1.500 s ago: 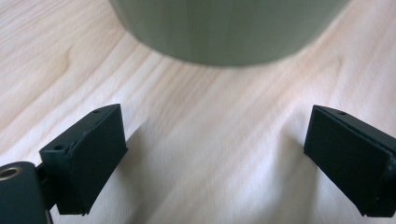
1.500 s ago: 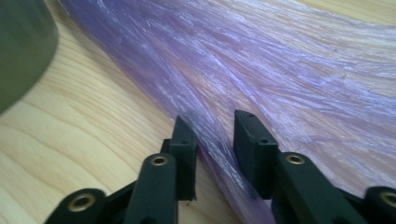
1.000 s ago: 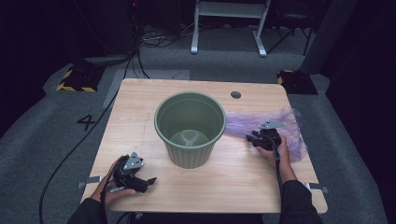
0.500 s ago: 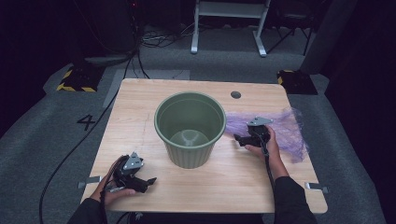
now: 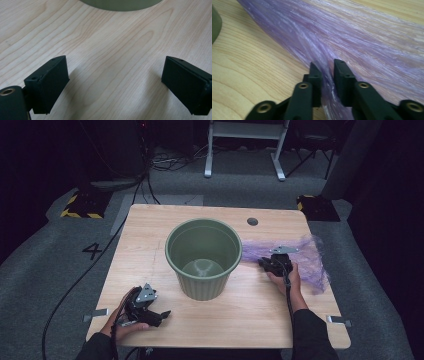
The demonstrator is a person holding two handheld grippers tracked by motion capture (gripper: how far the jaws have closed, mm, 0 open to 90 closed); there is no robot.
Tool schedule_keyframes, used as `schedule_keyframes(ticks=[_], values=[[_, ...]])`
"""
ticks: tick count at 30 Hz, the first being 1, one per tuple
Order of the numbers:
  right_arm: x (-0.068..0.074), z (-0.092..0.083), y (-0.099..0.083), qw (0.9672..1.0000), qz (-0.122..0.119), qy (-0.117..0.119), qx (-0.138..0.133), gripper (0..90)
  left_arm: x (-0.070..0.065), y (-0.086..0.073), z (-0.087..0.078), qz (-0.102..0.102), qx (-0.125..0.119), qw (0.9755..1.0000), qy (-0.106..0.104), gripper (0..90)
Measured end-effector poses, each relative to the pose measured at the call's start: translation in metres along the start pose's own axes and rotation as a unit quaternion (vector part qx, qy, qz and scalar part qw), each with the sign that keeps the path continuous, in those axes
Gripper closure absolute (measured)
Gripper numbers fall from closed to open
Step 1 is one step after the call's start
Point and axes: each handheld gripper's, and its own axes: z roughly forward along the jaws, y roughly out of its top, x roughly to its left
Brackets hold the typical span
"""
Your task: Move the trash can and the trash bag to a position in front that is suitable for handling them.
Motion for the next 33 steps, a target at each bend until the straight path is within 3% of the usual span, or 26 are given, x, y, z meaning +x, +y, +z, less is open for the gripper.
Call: schedule_keyframes(ticks=[4,19,33], values=[[-0.001,-0.002,-0.002,1.0000,-0.002,-0.002,-0.002,88.0,-0.004,0.004,0.004,0.008,0.001,0.9999,-0.009,6.8],[-0.014,-0.012,-0.007,0.9999,0.009,-0.014,-0.003,89.6,-0.003,0.006,0.006,0.014,-0.001,0.9998,-0.014,6.8],[-0.022,-0.035,-0.005,0.9976,0.030,-0.020,-0.060,90.0,-0.003,0.005,0.005,0.013,-0.001,0.9998,-0.013,6.8]])
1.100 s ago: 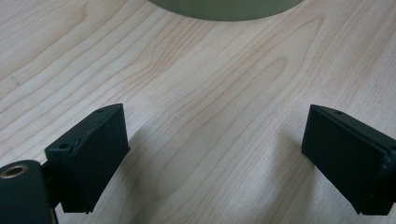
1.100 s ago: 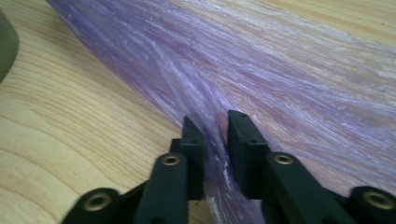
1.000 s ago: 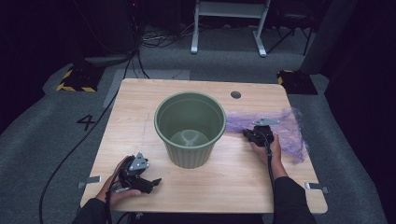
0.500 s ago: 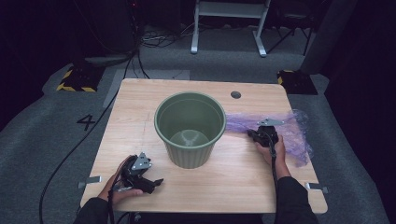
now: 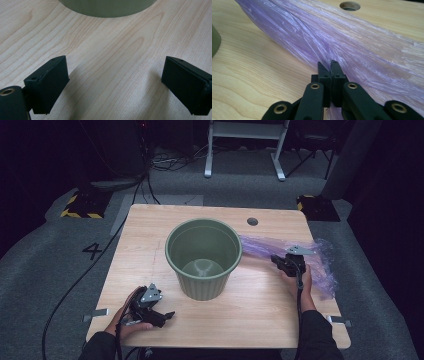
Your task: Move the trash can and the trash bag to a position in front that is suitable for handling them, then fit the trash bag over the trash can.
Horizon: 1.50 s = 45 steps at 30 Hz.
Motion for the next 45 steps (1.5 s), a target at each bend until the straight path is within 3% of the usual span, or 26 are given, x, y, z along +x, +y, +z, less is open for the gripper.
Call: schedule_keyframes(ticks=[8,16,20,34,37,45], values=[[-0.003,-0.016,0.008,0.9992,0.009,0.004,-0.039,90.0,0.000,0.000,0.000,0.000,0.000,1.0000,0.000,6.8],[-0.012,-0.037,0.012,0.9962,0.032,0.008,-0.081,90.0,0.001,0.000,0.000,0.002,0.000,1.0000,-0.003,6.8],[-0.011,-0.043,0.014,0.9951,0.031,0.010,-0.093,90.0,0.001,0.000,0.000,0.002,0.001,1.0000,-0.003,6.8],[0.009,-0.065,0.039,0.9891,-0.001,0.019,-0.146,90.0,0.012,-0.001,-0.001,0.007,0.001,0.9999,-0.010,6.8],[0.010,-0.077,0.050,0.9858,-0.010,0.016,-0.167,90.0,0.017,0.000,-0.001,0.005,0.005,0.9999,-0.007,6.7],[0.021,-0.089,0.059,0.9825,-0.028,0.025,-0.182,90.0,0.023,0.000,-0.003,-0.004,0.010,0.9999,0.000,8.0]])
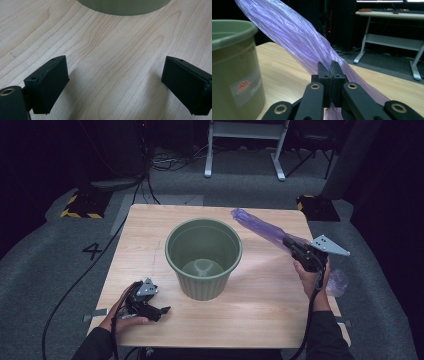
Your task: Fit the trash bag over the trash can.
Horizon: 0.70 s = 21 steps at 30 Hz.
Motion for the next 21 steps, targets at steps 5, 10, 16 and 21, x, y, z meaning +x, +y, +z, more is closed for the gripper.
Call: schedule_keyframes(ticks=[5,10,16,21], values=[[0.013,-0.002,0.006,0.9996,-0.025,0.014,-0.009,90.0,0.007,0.001,-0.008,-0.023,-0.012,0.9996,-0.008,15.0],[0.023,-0.001,0.010,0.9987,-0.040,0.031,-0.011,89.9,0.008,0.006,-0.016,-0.026,-0.030,0.9992,-0.001,15.6],[0.032,0.005,0.010,0.9971,-0.059,0.049,0.003,89.9,0.008,0.018,-0.028,-0.030,-0.055,0.9980,0.006,15.7],[0.038,0.008,0.009,0.9954,-0.076,0.058,0.009,89.8,0.008,0.030,-0.038,-0.016,-0.078,0.9968,0.009,15.7]])
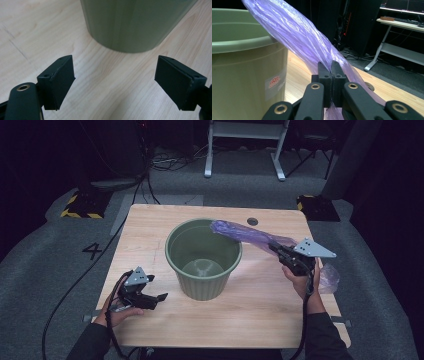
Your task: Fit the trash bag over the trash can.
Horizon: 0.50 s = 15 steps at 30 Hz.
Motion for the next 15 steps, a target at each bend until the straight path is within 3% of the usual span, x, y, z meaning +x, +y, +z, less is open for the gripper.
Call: schedule_keyframes(ticks=[6,15], values=[[0.005,0.002,0.001,0.9999,-0.009,0.011,-0.001,89.8,-0.001,0.017,0.006,0.016,-0.013,0.9998,-0.005,15.8],[0.012,0.001,0.007,0.9994,-0.025,0.025,-0.009,89.7,-0.007,0.034,0.024,0.027,-0.026,0.9983,-0.046,15.6]])
